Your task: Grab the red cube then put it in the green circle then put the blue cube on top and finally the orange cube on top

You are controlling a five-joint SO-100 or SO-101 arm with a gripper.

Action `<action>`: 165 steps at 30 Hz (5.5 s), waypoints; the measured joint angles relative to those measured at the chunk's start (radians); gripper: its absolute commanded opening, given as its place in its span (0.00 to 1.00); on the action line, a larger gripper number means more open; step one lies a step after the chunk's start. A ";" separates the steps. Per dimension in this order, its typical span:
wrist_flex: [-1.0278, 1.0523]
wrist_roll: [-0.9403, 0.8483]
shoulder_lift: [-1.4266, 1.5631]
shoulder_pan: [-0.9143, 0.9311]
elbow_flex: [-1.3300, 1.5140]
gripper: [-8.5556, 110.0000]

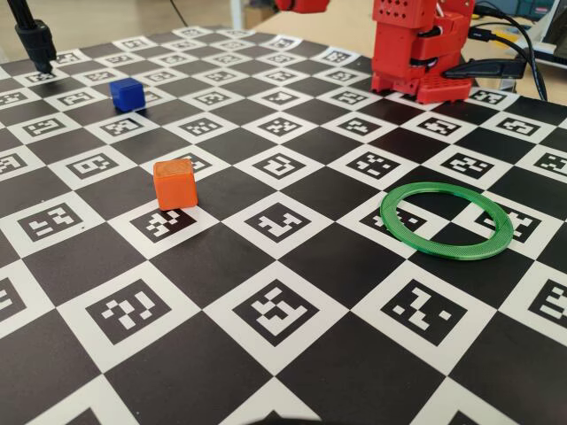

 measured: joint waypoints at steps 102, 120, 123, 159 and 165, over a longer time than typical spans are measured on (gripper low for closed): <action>-0.529 0.431 -0.658 -0.546 -0.163 0.09; -0.591 0.431 -0.650 -0.546 -0.112 0.09; -0.603 0.431 -0.650 -0.546 -0.104 0.09; -0.615 0.402 -0.678 -0.571 -0.097 0.09; -0.615 0.402 -0.683 -0.560 -0.097 0.09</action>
